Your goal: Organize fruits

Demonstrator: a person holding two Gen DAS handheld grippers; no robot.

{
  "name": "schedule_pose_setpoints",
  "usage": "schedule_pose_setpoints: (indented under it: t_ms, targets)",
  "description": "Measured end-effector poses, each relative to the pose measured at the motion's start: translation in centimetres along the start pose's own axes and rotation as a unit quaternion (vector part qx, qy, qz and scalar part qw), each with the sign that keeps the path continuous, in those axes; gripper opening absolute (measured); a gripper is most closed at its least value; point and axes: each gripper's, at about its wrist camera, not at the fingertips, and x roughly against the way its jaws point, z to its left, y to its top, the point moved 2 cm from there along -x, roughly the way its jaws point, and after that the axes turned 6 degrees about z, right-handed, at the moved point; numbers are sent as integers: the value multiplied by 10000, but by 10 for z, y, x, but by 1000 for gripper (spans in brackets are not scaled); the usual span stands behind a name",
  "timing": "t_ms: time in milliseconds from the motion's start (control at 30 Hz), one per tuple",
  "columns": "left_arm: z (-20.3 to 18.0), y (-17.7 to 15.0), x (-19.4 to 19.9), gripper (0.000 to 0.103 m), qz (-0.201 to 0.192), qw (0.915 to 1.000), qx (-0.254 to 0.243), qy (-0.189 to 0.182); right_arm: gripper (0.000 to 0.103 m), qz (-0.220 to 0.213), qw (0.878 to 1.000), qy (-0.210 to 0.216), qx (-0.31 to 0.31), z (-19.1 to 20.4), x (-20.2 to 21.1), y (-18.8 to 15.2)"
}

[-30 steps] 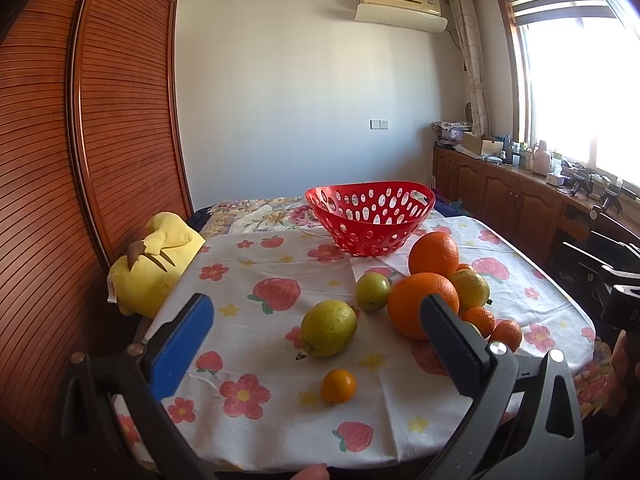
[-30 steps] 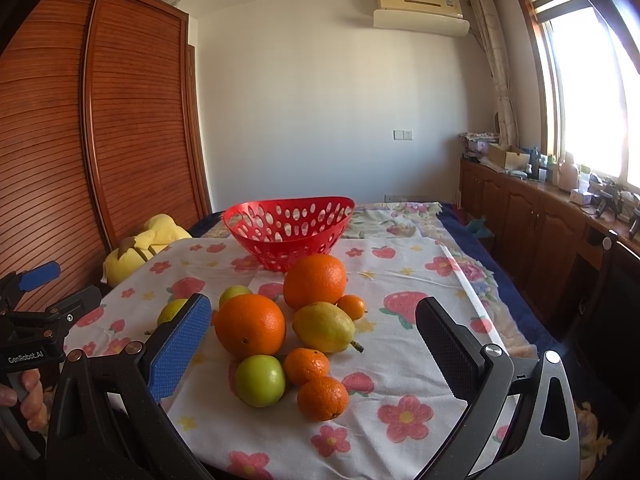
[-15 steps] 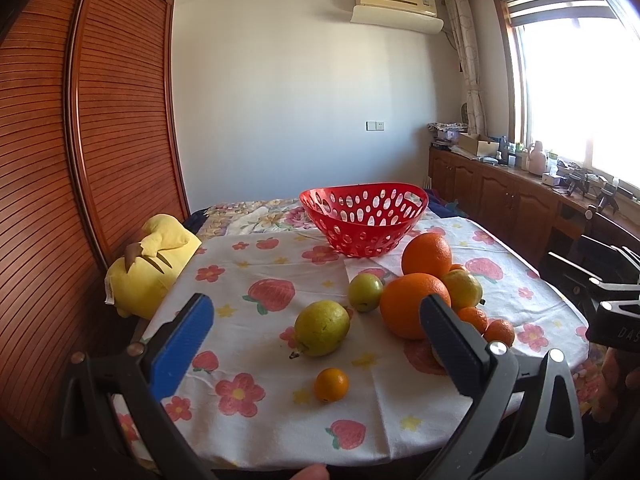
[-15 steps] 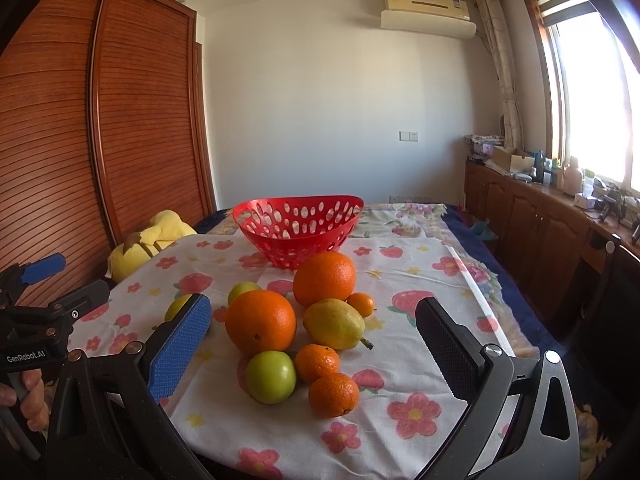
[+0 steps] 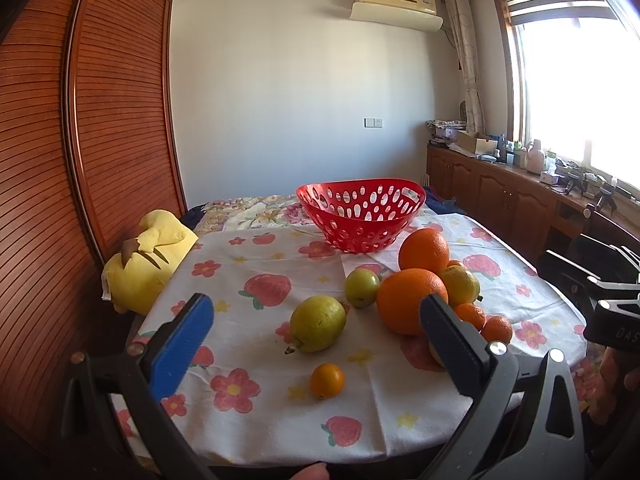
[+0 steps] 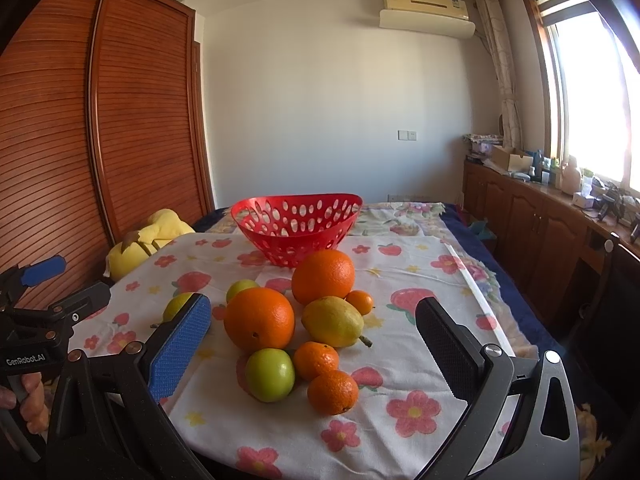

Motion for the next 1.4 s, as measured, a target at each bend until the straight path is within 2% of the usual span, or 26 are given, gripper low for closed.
schedule_pose_setpoints:
  t_ms: [533,900,1000,1167,1267,1400]
  targets:
    - [8,-11,-28,103,346,9994,44,-38,103,161,9999,-43,-4,-9,-10,-13]
    - [10,-34,-77,103,1016,9945,-212,-137,103,565,9983,56,129,-15,-48,-32]
    - [9,-38,-88,103,1206,9921,-294,-148,103,792,9966,106,206,-16,-59,-38]
    - [7,-41,-93,103,1319,9900,-401,-308,103,1055,9941,157,173,-21,-70,-44]
    - [8,-41,-99,103,1417,9882,-400,-415,99,1192,9924,281,139,-26,-73,-46]
    - [9,-42,-105,101,1511,9859,-369,-609,85,1335,9902,382,181,-32,-75,-50]
